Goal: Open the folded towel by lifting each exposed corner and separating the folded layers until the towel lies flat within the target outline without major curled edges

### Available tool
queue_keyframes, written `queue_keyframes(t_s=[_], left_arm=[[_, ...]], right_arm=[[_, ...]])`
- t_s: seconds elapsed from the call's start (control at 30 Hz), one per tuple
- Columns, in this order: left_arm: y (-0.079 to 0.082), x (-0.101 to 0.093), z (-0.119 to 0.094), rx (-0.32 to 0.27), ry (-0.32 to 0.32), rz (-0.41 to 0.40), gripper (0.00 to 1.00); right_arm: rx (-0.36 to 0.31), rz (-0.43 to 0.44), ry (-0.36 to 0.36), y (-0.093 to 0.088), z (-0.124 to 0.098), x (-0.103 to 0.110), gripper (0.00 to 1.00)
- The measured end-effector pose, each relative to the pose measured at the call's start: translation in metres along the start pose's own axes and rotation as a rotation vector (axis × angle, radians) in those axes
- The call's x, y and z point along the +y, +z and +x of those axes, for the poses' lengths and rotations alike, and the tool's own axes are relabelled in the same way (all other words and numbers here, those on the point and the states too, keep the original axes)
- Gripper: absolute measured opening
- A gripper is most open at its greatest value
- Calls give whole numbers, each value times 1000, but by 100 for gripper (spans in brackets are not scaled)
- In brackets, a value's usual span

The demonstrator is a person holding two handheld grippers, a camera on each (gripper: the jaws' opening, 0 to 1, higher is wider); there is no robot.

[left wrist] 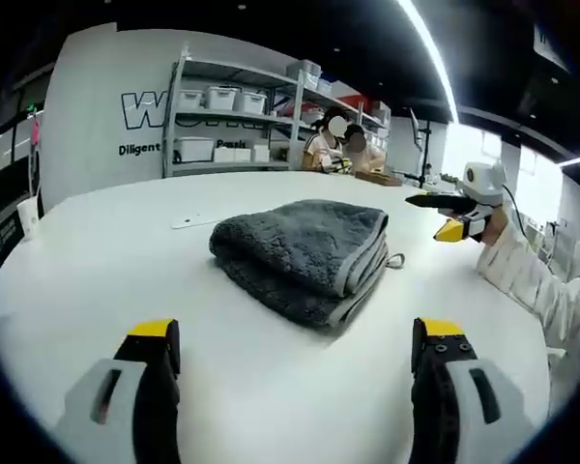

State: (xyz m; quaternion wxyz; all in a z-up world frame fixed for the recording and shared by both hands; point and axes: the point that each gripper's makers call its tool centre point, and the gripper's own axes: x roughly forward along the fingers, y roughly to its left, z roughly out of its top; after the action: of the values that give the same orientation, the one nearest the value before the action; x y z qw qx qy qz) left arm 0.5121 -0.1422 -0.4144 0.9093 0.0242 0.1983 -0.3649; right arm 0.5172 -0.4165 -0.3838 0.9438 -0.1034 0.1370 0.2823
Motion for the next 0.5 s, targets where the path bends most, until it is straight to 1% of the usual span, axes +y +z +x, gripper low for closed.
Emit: queue_keyframes(t_s=[0.17,0.27,0.33,0.4,0.5], left_arm=[[2,-1,-1,-8,-4,0,99],[1,-1,0,-1,-1,6,99],[0,-1,0,6,0,12,99],[1,-1,0,7,1,13,99],[1,-1,0,7,-1,12,99]], right_arm=[[6,-15,2,-1,1,1,98],[13,-40,-2,-1,2,2,98],[24,-55,-29,-2,3,0,99],[27,-89,-30,-2,3,1,99],[37,-102,-30,-3,4,3,99]])
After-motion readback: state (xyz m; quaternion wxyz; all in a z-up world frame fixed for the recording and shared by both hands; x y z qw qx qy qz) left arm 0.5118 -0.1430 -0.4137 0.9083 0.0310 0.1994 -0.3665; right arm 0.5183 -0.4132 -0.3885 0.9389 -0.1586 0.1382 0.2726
